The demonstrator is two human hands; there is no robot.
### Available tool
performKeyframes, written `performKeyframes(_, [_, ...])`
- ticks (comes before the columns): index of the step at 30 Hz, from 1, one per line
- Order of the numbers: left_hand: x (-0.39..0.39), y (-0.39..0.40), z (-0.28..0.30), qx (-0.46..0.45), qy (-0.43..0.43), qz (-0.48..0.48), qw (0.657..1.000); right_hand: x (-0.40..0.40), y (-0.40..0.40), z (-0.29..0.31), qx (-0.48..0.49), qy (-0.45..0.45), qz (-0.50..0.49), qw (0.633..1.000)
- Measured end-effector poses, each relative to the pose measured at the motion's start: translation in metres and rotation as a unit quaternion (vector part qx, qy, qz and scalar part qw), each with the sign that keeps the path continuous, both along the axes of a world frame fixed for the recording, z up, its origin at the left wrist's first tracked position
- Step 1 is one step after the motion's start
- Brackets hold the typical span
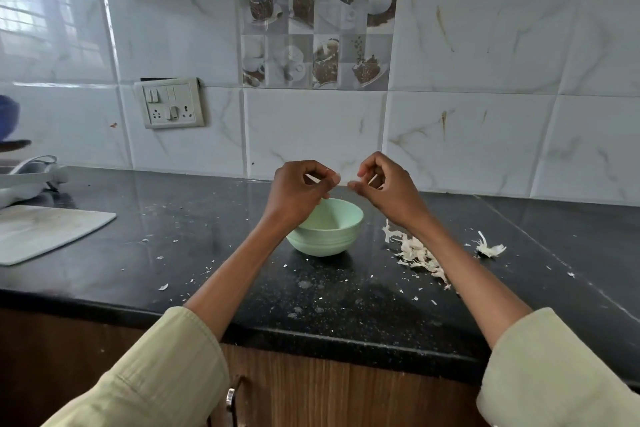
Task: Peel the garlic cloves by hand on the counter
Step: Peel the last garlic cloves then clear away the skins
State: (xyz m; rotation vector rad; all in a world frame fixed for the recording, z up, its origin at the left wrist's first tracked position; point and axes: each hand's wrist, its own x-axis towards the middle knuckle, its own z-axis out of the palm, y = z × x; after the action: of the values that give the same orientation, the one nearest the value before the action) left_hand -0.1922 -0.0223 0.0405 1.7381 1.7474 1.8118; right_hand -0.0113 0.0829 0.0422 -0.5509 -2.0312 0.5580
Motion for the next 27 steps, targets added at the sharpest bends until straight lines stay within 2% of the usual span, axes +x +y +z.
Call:
performKeyframes(2, [0.015, 0.001, 0.004, 0.003, 0.037, -0.007, 0.999, 0.02, 0.008, 0.002, 0.004, 0.01, -0.016, 1.0])
performKeyframes(5, [0.056, 0.01, 0.009, 0.002, 0.13, -0.072, 0.989, 0.071, 0.028, -0.002, 0.012, -0.018, -0.065, 0.998])
performKeyframes(10, [0.132, 0.052, -0.003, -0.074, 0.298, -0.183, 0.934, 0.147, 0.066, -0.014, 0.003, -0.022, -0.156, 0.988])
performKeyframes(13, [0.15, 0.08, -0.012, -0.14, 0.364, -0.193, 0.9, 0.155, 0.076, -0.015, -0.017, -0.041, -0.171, 0.984])
performKeyframes(15, [0.149, 0.092, -0.016, -0.16, 0.381, -0.181, 0.892, 0.154, 0.081, -0.018, -0.024, -0.088, -0.158, 0.983])
performKeyframes(18, [0.143, 0.102, -0.02, -0.138, 0.342, -0.155, 0.916, 0.153, 0.084, -0.022, -0.025, -0.153, -0.134, 0.979])
performKeyframes(22, [0.135, 0.108, -0.029, -0.081, 0.235, -0.106, 0.963, 0.156, 0.077, -0.01, -0.033, -0.206, -0.103, 0.973])
performKeyframes(27, [0.127, 0.109, -0.034, -0.082, 0.084, -0.125, 0.985, 0.151, 0.063, -0.006, -0.072, -0.291, 0.0, 0.954])
